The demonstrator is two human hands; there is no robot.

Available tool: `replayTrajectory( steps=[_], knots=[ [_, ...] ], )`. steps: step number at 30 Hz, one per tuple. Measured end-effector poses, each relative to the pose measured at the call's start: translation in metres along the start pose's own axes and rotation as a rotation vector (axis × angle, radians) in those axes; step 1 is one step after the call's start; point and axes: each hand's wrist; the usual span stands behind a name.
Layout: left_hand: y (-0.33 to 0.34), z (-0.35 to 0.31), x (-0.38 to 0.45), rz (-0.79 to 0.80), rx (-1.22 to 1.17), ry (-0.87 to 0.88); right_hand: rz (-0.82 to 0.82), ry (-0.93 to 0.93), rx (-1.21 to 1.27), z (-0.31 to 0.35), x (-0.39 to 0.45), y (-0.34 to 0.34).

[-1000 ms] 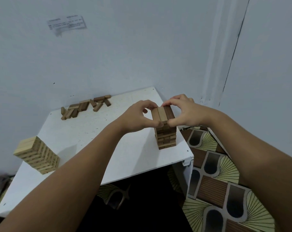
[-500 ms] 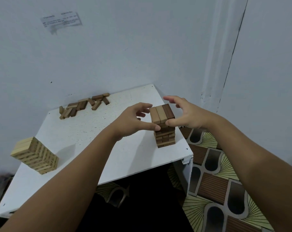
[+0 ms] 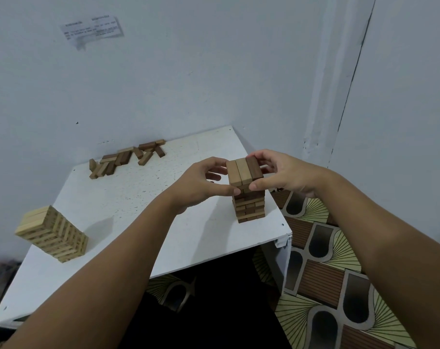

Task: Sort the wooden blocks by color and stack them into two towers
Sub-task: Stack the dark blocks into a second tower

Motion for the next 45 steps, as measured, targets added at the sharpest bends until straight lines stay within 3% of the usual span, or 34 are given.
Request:
replayTrajectory(
  steps=[10,15,18,23,38,45],
  knots=[
    [0.002,-0.004,-0.008,0.01,0.028,-0.05,-0.037,0.041,-0.012,-0.007,-0.002,-0.003],
    [0.033,-0.011,-0.023,-0.278,-0.429,-0.091,-0.393,-0.032,0.307,-0.015,-0.007,0.026],
    [0.065,-0.024,-0.023,-0.396,-0.623,-0.136,-0.479,-0.051,0.463,-0.011,-0.002,0.052],
    [0.089,-0.044,-0.02,-0.411,-0.83,-0.227,-0.457,-0.04,0.617,-0.007,0.005,0.076],
    [0.099,-0.054,-0.021,-0.388,-0.848,-0.194,-0.48,-0.021,0.601,-0.015,0.01,0.074],
    [0.101,-0.034,-0.017,-0.398,-0.905,-0.278,-0.489,-0.008,0.604,-0.029,0.007,0.072]
  ],
)
Point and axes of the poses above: each hand's wrist, its own x-axis towards the middle knuckle, its own y-axis out of the palm, z = x × y, and after that the axes turned 3 degrees about x, right-handed
